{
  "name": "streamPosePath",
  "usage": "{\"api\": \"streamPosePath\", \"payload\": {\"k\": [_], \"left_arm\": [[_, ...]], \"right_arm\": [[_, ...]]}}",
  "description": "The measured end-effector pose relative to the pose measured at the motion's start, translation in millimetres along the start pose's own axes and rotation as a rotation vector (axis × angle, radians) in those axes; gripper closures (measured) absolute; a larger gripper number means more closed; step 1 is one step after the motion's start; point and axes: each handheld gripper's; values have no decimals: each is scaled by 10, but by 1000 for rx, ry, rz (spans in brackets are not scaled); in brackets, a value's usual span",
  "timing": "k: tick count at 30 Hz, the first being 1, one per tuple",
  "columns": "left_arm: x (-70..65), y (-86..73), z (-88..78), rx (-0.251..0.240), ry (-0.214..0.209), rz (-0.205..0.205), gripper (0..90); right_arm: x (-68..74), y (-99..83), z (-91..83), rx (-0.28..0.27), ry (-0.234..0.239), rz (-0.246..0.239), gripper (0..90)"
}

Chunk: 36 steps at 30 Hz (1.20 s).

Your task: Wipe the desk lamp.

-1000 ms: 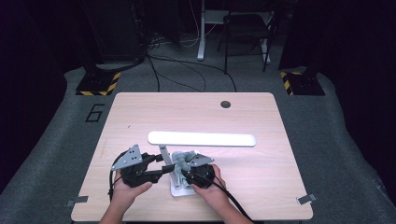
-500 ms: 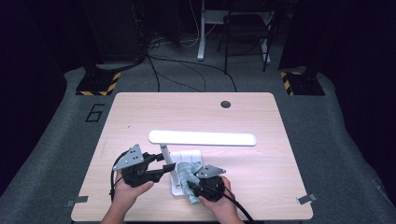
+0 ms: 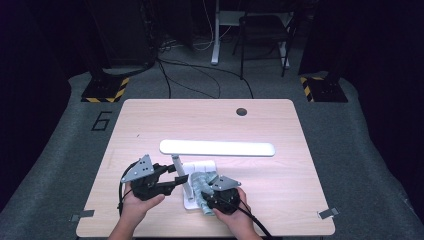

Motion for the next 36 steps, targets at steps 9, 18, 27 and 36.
{"api": "streamPosePath", "payload": {"k": [9,18,27,36], "left_arm": [[23,19,-14,17,-12,2,523],[42,15,-38,19,-46,-9,520],[19,-1,-34,8,-43,-20,518],[35,-1,-37,5,-47,-5,519]], "right_arm": [[-220,162,208,32,-33,19,557],[-394,377,411,47,-36,1,628],[-528,548,690,41,-49,135,632],[-547,724,902,46,-61,117,656]]}}
Point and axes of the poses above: each handheld gripper's, and its own axes: z roughly forward along the jaws, y roughly out of its top, x roughly to its left, and after that the axes turned 3 degrees about -x, right-handed
